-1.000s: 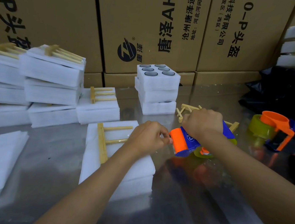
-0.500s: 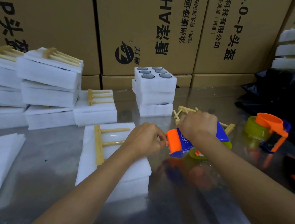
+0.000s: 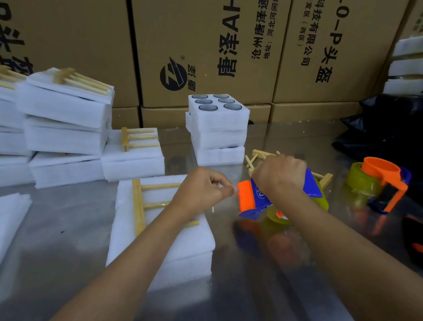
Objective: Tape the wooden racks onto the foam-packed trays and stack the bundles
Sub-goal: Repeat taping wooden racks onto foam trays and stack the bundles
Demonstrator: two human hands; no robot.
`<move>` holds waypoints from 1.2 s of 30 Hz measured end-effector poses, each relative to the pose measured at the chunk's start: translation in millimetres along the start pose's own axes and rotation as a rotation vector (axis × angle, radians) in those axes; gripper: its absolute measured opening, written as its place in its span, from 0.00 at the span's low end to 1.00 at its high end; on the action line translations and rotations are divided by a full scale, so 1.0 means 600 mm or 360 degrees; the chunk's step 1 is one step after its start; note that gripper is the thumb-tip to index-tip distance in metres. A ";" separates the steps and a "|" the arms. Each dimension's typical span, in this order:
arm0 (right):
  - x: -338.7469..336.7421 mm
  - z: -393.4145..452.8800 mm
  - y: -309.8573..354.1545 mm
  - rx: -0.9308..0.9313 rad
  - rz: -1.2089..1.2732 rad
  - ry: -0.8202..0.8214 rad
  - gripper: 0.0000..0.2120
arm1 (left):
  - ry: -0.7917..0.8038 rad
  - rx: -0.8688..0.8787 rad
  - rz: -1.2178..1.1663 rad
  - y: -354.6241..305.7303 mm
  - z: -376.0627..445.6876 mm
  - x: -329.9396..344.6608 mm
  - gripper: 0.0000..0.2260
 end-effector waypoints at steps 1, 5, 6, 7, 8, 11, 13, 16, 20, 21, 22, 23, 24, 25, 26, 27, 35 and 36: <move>-0.006 0.000 -0.012 0.0056 0.0053 -0.0045 0.14 | 0.0026 0.0001 -0.0004 -0.001 0.000 0.003 0.05; -0.025 -0.026 -0.074 0.0117 0.0106 -0.0304 0.15 | 0.0094 0.0044 0.0018 -0.001 -0.004 0.006 0.05; -0.033 -0.041 -0.086 0.0108 0.0126 -0.0423 0.15 | 0.0109 0.0068 0.0062 -0.001 -0.005 0.007 0.05; -0.039 -0.054 -0.098 0.0131 0.0141 -0.0553 0.14 | 0.0127 0.0084 0.0104 -0.002 -0.007 0.009 0.05; -0.036 -0.067 -0.108 0.0167 0.0125 -0.0612 0.13 | 0.0145 0.0091 0.0135 -0.003 -0.008 0.011 0.05; -0.021 -0.099 -0.125 0.0363 0.0236 -0.0678 0.23 | 0.0214 0.0065 0.0179 -0.003 -0.008 0.014 0.06; -0.018 -0.124 -0.126 0.0419 0.0302 -0.0740 0.24 | 0.0251 0.0035 0.0164 -0.005 -0.011 0.015 0.08; 0.000 -0.148 -0.127 0.0481 0.0340 -0.0623 0.23 | 0.0283 -0.0027 0.0113 -0.006 -0.015 0.014 0.13; -0.028 -0.146 -0.127 0.0528 0.0502 -0.0784 0.09 | 0.0289 -0.0099 0.0071 0.001 -0.016 0.014 0.15; -0.045 -0.147 -0.114 0.0436 0.0631 -0.0863 0.10 | 0.0288 -0.0098 0.0066 0.001 -0.016 0.015 0.15; -0.061 -0.150 -0.096 0.0307 0.0849 -0.0913 0.12 | 0.0283 -0.0096 0.0053 0.000 -0.016 0.015 0.15; -0.073 -0.155 -0.073 0.0199 0.1116 -0.0894 0.15 | 0.0275 -0.0098 0.0033 0.000 -0.015 0.015 0.16; -0.080 -0.160 -0.048 0.0146 0.1388 -0.0797 0.17 | 0.0266 -0.0100 0.0009 0.000 -0.013 0.015 0.16; -0.079 -0.165 -0.022 0.0145 0.1616 -0.0657 0.20 | 0.0258 -0.0098 -0.0018 -0.001 -0.011 0.015 0.16; -0.072 -0.170 0.003 0.0187 0.1783 -0.0504 0.21 | 0.0253 -0.0094 -0.0050 -0.001 -0.010 0.015 0.15; -0.059 -0.175 0.024 0.0270 0.1925 -0.0361 0.22 | 0.0253 -0.0091 -0.0086 -0.002 -0.009 0.014 0.15; 0.012 -0.201 0.049 0.1097 0.2541 -0.0317 0.17 | 0.0210 -0.0114 -0.0187 -0.001 -0.002 0.011 0.14; 0.012 -0.200 0.046 0.1060 0.2534 -0.0355 0.17 | 0.0211 -0.0116 -0.0175 0.002 -0.002 0.012 0.13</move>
Point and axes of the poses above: each hand's wrist, its own z-axis towards the middle knuckle, its own x-axis out of the palm, y = z × x, the point moved 7 cm from there along z, towards the middle knuckle, and after that the axes turned 14 degrees about -y, right-handed, at the moved point
